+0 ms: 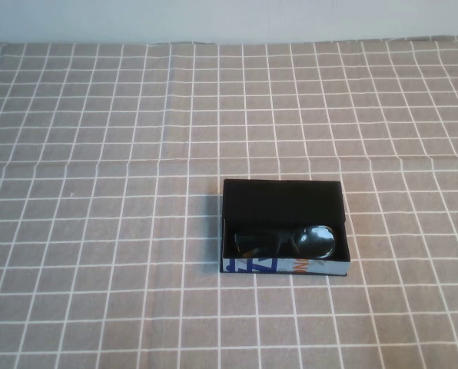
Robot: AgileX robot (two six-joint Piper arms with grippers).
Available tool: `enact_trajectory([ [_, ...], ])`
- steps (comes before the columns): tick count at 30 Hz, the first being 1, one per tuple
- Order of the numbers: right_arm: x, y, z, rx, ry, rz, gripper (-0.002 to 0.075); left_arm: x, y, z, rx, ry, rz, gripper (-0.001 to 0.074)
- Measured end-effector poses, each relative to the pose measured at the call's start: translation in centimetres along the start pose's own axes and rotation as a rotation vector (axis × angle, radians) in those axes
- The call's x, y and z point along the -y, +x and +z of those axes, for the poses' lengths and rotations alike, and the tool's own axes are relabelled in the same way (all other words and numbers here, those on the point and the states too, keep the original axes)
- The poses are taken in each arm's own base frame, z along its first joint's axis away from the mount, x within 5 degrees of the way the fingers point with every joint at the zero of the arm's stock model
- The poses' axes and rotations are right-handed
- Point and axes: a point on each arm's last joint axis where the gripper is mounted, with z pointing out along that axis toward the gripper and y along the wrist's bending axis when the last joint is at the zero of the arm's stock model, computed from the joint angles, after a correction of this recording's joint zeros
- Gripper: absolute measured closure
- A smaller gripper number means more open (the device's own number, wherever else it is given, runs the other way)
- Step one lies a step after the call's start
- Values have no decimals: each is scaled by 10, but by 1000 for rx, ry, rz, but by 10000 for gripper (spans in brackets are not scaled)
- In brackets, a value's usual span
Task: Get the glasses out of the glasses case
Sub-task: Pick up the glasses from the glasses case
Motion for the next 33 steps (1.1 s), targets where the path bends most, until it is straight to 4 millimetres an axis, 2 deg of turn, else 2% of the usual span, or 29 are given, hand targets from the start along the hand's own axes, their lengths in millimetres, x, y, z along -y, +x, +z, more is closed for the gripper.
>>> enact_trajectory([
  [5,-31,-19,3,-92,-10,-258,743,0,0,0,0,0,0,739],
  [9,-57,-44,22,-153,16,-416,743,0,0,0,0,0,0,739],
  [12,-72,-60,47,-236,35,-534,743,0,0,0,0,0,0,739],
  [20,-95,-82,135,-569,4,-738,743,0,0,0,0,0,0,740],
  [24,-101,-86,174,-692,-69,-838,743,0,0,0,0,0,0,739],
  [27,-106,-81,199,-788,-139,-921,743,0,0,0,0,0,0,740],
  [30,-110,-70,222,-869,-193,-1022,743,0,0,0,0,0,0,739],
  [33,-113,-50,243,-956,-238,-1136,743,0,0,0,0,0,0,739],
])
